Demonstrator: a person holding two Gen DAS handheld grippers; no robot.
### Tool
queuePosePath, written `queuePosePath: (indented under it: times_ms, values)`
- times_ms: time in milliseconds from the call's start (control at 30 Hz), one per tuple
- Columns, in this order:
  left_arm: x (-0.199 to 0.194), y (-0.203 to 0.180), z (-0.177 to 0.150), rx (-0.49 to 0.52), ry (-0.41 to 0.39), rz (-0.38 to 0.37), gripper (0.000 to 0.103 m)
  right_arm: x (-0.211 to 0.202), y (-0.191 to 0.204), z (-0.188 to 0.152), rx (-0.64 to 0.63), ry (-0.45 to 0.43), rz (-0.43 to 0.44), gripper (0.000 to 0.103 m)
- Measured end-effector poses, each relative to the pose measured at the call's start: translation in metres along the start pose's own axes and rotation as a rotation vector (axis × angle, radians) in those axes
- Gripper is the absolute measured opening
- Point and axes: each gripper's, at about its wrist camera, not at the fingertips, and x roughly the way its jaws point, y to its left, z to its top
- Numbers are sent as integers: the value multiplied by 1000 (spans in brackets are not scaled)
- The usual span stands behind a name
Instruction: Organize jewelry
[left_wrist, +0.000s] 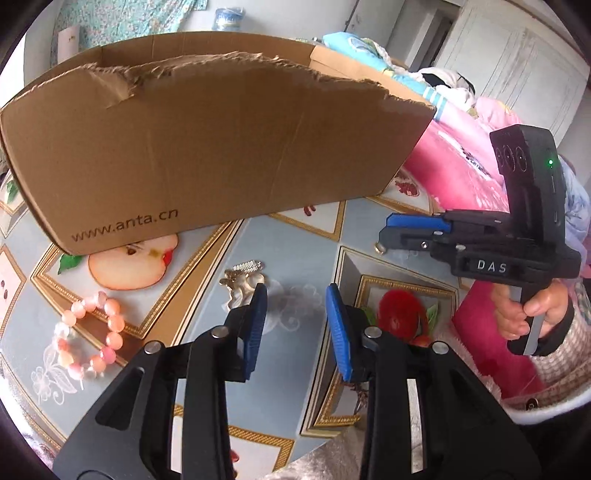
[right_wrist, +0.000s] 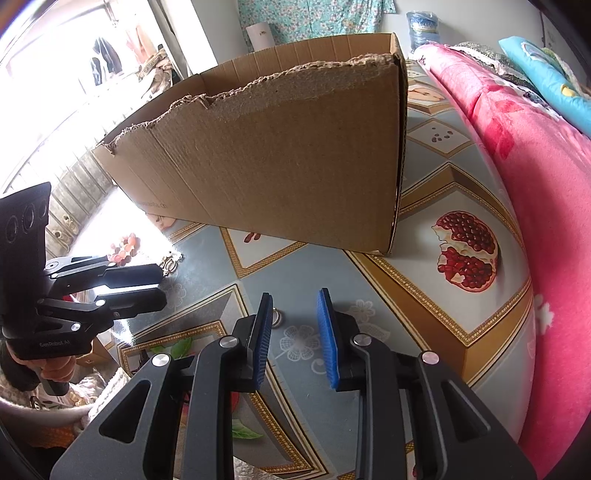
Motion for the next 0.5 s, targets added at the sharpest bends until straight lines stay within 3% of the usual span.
queuePosePath:
  times_ms: [233, 333, 500]
  values:
    - [-10, 18, -6, -62, 25, 17, 31, 0, -4, -1, 7, -7, 17, 25]
    - [-10, 17, -6, -53, 20, 74, 31, -1, -5, -2, 8, -9, 20, 25]
    - [-6, -2, 5, 23, -37, 97, 31, -1, -6, -3, 12, -11, 19, 25]
